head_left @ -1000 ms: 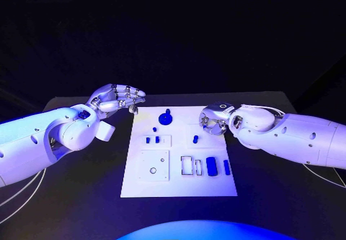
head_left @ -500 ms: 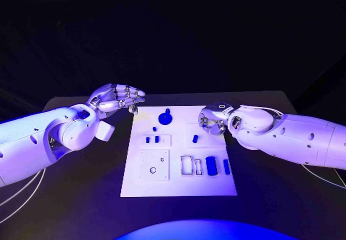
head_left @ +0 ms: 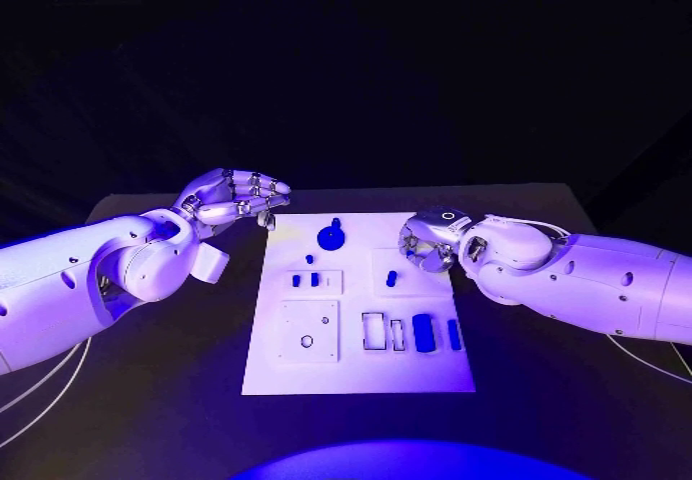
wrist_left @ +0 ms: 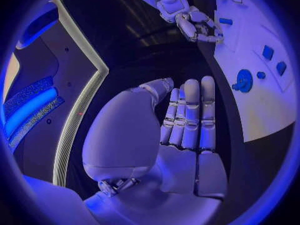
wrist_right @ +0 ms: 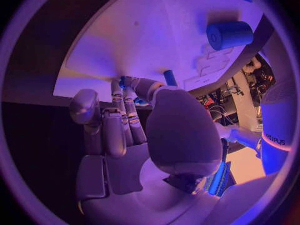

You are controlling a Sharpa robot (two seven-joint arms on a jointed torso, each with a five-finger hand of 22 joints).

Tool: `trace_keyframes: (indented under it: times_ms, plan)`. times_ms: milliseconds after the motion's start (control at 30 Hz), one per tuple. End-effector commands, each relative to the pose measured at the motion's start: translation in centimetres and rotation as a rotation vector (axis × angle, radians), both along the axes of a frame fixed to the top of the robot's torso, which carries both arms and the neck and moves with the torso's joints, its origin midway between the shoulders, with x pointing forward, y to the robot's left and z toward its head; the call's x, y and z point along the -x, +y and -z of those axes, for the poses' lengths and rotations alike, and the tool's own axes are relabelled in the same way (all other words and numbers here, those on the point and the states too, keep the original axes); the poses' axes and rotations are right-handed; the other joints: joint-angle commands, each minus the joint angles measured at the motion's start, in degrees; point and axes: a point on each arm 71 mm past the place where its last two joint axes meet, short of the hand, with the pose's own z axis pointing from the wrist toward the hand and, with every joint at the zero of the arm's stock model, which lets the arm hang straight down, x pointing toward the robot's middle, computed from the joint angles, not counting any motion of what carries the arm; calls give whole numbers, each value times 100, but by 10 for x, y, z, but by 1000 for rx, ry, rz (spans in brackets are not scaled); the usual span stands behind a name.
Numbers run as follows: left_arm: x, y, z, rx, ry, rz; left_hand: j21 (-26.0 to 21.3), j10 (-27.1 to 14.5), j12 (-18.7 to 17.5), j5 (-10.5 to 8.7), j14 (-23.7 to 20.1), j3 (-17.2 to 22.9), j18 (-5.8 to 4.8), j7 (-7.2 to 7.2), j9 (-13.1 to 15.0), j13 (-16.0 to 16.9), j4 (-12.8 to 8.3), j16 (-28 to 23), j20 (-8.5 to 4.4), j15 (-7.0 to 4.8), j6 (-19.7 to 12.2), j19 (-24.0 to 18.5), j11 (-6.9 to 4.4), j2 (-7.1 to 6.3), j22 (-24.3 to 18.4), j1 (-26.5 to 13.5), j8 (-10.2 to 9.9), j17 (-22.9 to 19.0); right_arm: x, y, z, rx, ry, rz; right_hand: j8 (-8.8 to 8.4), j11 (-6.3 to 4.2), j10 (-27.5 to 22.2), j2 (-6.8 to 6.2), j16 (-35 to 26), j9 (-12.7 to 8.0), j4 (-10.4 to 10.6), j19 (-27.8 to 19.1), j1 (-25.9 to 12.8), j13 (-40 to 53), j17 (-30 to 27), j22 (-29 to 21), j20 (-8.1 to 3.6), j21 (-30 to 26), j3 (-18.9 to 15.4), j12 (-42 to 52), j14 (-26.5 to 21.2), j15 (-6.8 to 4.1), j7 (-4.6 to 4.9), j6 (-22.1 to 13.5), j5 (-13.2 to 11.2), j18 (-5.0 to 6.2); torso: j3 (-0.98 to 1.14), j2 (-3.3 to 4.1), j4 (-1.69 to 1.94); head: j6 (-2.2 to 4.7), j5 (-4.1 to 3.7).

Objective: Assemble the parts on the task board

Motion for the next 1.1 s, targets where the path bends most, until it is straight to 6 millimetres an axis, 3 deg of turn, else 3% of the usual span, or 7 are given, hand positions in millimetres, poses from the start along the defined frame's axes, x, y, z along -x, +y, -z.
trace_keyframes:
  times_ms: [33,633,900,1100]
  plan:
    - [1,-2,-1,5,-3,17,-27,-17,13,24,14,-20,84,-6,-7,9,-16,37,9,11,-39,41,19,42,-9,6,-30,5,-3,-5,-10,-76,-7,27,14,-220,260,159,23,5,-87,11,189,29,-7,-6,-19,11,134,-5,302,-43,-11,43,13,-95,-1,-1,0,16,-2]
    - [0,-4,-1,7,-5,18,-30,-22,12,23,14,-24,83,-3,-8,9,-9,39,11,14,-43,43,22,43,-11,-3,-31,9,12,3,-34,-237,-32,-35,15,-219,260,148,25,11,-100,6,185,28,-6,13,-13,26,156,-21,299,-50,-4,35,10,-99,4,1,-3,43,64]
    - [0,-6,-1,9,-6,23,-30,-22,12,23,14,-24,83,-3,-8,9,-9,39,11,14,-43,43,22,43,-11,-3,-31,9,36,37,-40,-283,-21,-137,14,-217,259,145,30,13,-104,3,185,27,1,13,-12,23,160,-24,300,-51,0,32,9,-97,12,0,-2,14,166]
    - [0,-9,-1,12,-6,28,-30,-22,12,23,14,-24,83,-3,-8,9,-9,39,11,14,-43,43,22,43,-11,-3,-31,9,51,70,-38,-265,15,-210,14,-216,258,143,25,14,-107,-11,185,27,-9,-2,-11,3,164,-28,297,-51,3,29,8,-92,-8,-9,12,-36,305]
